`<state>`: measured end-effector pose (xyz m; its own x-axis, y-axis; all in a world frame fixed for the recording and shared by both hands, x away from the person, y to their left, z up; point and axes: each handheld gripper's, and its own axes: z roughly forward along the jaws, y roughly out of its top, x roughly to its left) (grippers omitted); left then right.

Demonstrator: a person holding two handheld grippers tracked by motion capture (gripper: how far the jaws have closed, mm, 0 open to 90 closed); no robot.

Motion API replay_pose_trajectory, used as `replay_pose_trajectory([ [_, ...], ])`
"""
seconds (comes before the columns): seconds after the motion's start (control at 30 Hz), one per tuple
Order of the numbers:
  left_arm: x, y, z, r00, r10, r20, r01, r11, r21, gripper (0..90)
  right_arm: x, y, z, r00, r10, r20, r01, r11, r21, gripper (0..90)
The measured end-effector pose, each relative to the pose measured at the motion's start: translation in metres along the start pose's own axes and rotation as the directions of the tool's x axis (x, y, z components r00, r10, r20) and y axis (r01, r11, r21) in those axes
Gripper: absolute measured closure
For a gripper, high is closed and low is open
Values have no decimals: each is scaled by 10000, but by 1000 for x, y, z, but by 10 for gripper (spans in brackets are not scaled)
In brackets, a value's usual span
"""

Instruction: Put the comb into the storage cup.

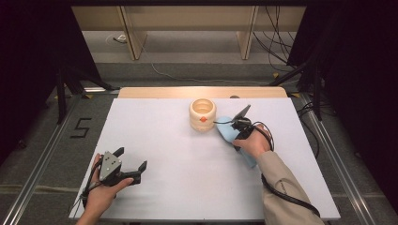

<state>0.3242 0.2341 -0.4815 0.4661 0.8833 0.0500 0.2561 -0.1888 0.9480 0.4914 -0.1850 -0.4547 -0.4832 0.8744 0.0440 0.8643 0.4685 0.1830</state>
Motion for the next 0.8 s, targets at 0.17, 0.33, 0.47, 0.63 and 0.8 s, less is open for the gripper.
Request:
replay_pose_trajectory([
  [0.17,0,0,0,10000,4,-3,-4,10000,-4,36,-1,-1,0,10000,87,-49,-88,9999,-79,702],
  [0.33,0,0,0,10000,-3,-1,3,10000,-4,37,-2,-2,0,9999,36,-112,-38,9998,-172,702],
  [0.47,0,0,0,10000,-4,-6,4,10000,-6,37,-2,-3,-1,9998,103,-172,-106,9997,-203,703],
  [0.63,0,0,0,10000,-5,-2,5,10000,1,38,-4,-4,0,9995,152,-268,-161,9994,-321,703],
  [0.8,0,0,0,10000,-20,-6,20,10000,-9,39,-5,-5,-1,9993,165,-342,-174,9995,-257,704],
])
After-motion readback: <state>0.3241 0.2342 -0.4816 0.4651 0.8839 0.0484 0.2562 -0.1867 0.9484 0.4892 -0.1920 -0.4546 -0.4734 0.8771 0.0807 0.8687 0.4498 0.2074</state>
